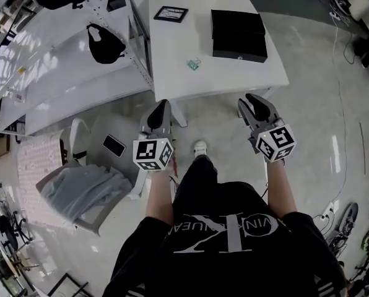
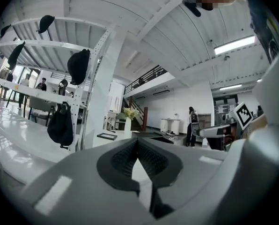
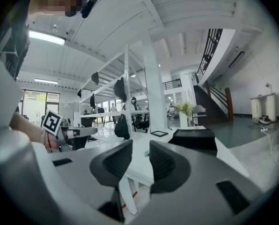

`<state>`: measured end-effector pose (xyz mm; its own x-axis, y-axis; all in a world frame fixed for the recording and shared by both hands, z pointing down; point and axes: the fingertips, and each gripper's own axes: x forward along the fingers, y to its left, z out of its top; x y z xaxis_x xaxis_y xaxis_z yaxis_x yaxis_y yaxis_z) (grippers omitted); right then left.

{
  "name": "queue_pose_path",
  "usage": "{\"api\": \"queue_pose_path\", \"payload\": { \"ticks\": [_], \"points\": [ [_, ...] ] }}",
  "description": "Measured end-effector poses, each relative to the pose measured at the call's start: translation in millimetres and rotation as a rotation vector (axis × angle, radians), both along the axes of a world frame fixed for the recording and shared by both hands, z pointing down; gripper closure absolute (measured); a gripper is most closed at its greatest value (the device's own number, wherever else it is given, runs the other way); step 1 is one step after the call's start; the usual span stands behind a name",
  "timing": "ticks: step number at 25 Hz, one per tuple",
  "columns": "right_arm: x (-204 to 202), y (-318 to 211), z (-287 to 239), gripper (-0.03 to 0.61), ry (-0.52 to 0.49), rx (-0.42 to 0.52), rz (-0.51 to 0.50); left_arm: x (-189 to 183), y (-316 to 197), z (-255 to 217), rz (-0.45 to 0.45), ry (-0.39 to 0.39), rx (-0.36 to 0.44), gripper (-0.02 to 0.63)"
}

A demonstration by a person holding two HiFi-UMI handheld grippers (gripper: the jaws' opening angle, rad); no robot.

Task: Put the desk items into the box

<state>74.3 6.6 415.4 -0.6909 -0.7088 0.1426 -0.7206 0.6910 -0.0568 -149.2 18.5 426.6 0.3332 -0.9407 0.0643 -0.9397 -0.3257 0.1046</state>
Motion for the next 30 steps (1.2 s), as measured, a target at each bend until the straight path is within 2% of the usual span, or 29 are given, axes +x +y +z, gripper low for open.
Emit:
{"api": "queue_pose_path", "payload": {
  "ticks": [7, 16, 22, 30],
  "points": [
    [-27.2, -63.1, 21.6, 0.5, 0.007, -0.071, -0.021, -16.7, -62.0, 21.3, 0.012, 0.003, -0.063, 0.606],
    [-57.7, -122.1, 49.1, 0.5, 0.029, -0.159, -0.025, -20.5, -126.6, 43.4, 0.073, 0.007, -0.121, 0.606],
    [-73.5, -157.1, 76.8, 0.5, 0.027, -0.25, 0.015, -22.1, -158.1, 60.9, 0.12, -0.007, -0.148, 0.606],
    [-101.8, -183.7, 100.8, 0.5, 0.003, -0.36, 0.006, -20.7, -174.6, 77.0, 0.149, -0.001, -0.194, 0.606]
  ]
}}
